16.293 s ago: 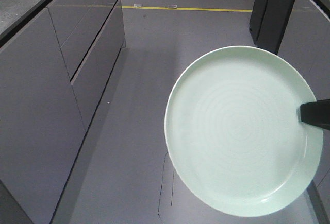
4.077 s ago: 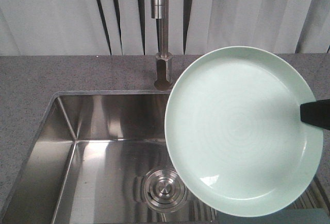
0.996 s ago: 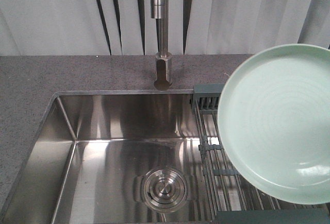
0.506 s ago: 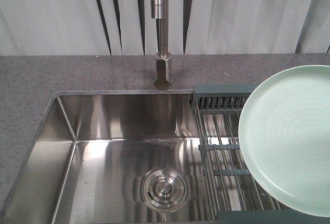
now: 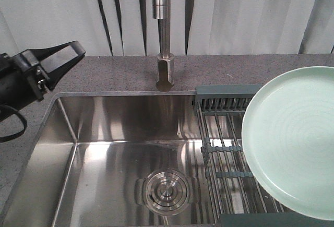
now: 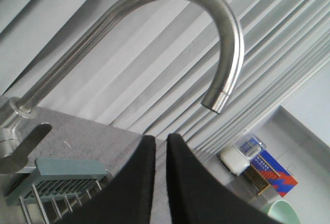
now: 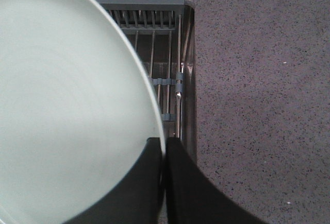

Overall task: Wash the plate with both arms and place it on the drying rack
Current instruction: 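Move the left gripper in over the sink toward the faucet lever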

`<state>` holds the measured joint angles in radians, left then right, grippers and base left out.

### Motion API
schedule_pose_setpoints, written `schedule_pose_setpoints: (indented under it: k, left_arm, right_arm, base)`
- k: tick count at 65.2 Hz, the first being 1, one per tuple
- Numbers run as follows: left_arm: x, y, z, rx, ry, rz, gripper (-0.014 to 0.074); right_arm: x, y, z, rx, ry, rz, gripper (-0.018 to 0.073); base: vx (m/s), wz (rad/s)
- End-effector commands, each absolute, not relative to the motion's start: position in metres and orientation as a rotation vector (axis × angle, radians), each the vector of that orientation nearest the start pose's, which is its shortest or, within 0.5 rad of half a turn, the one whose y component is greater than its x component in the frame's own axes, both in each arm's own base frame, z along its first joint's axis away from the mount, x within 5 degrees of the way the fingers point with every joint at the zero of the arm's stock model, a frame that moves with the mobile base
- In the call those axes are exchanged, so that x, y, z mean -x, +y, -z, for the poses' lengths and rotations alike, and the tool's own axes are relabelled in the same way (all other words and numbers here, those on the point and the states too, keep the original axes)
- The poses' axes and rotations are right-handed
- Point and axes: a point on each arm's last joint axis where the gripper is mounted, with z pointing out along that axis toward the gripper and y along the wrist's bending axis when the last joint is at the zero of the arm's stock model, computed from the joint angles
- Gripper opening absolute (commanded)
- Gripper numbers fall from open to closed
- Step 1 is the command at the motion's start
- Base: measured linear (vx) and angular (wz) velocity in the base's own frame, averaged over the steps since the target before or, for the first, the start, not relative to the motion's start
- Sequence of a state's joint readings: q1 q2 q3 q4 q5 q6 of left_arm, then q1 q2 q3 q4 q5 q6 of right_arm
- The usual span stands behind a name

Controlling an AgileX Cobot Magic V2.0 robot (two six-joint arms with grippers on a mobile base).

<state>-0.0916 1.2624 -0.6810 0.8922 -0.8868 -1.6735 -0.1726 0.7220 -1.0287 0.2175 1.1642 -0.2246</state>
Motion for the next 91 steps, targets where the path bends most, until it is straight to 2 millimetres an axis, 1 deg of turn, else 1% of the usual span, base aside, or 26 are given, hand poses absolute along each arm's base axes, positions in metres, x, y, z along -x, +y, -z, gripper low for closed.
schedule_pose_setpoints:
  k: [1, 5, 8, 14, 20, 30, 33, 39, 46, 48, 55, 62, 72, 79, 91]
  left_arm:
    - [-0.262, -0.087, -0.331, 0.058, 1.545, 1.437, 0.0181]
    - [-0.275, -0.091, -0.328, 0.040, 1.584, 1.468, 0.0259]
    - [-0.285, -0.094, -0.327, 0.033, 1.609, 1.496, 0.0337]
    - [-0.304, -0.097, -0.324, 0.035, 1.653, 1.522, 0.0441]
    - [-0.323, -0.100, -0.323, 0.057, 1.666, 1.554, 0.0497]
    - [-0.355, -0.105, -0.329, 0.021, 1.660, 1.560, 0.0503]
    - [-0.364, -0.107, -0.327, 0.010, 1.682, 1.576, 0.0503]
    - [-0.380, -0.113, -0.331, -0.043, 1.710, 1.615, 0.0503]
    - [-0.397, -0.120, -0.329, -0.098, 1.745, 1.613, 0.0503]
    - [-0.402, -0.123, -0.326, -0.112, 1.753, 1.609, 0.0503]
    - [-0.415, -0.134, -0.324, -0.158, 1.743, 1.620, 0.0503]
    - [-0.427, -0.145, -0.318, -0.176, 1.743, 1.628, 0.0503]
    - [-0.443, -0.156, -0.302, -0.163, 1.762, 1.620, 0.0503]
    - [-0.454, -0.158, -0.295, -0.151, 1.767, 1.605, 0.0503]
    - [-0.468, -0.159, -0.288, -0.136, 1.764, 1.576, 0.0503]
  right_arm:
    - [-0.105, 0.000, -0.404, 0.063, 2.234, -0.055, -0.0006]
    - [-0.105, 0.000, -0.405, 0.070, 2.232, -0.052, -0.0006]
    - [-0.105, 0.000, -0.405, 0.079, 2.230, -0.052, -0.0006]
    - [-0.106, 0.001, -0.406, 0.081, 2.218, -0.070, -0.0006]
    - [-0.106, 0.002, -0.406, 0.080, 2.214, -0.077, -0.0006]
    - [-0.106, 0.002, -0.406, 0.080, 2.214, -0.077, -0.0006]
    - [-0.106, 0.002, -0.406, 0.080, 2.214, -0.077, -0.0006]
    - [-0.106, 0.001, -0.406, 0.080, 2.214, -0.075, -0.0006]
    - [-0.106, 0.001, -0.406, 0.080, 2.214, -0.074, -0.0006]
    - [-0.106, 0.001, -0.406, 0.080, 2.214, -0.074, -0.0006]
    - [-0.106, 0.001, -0.406, 0.080, 2.215, -0.070, -0.0006]
    - [-0.106, 0.001, -0.406, 0.084, 2.215, -0.067, -0.0006]
    - [-0.106, 0.001, -0.406, 0.084, 2.214, -0.066, -0.0006]
    - [-0.106, 0.001, -0.406, 0.084, 2.214, -0.066, -0.0006]
    - [-0.106, 0.001, -0.406, 0.084, 2.214, -0.066, -0.0006]
  base:
    - [0.00, 0.00]
    - [0.00, 0.00]
    - [0.00, 0.00]
    - [0.00, 0.00]
    - [0.00, 0.00]
    - [0.00, 0.00]
    - [0.00, 0.00]
    - [0.00, 0.00]
    - [0.00, 0.00]
    - [0.00, 0.00]
    - [0.00, 0.00]
    - [0.00, 0.00]
    - [0.00, 0.00]
    - [0.00, 0.00]
    - [0.00, 0.00]
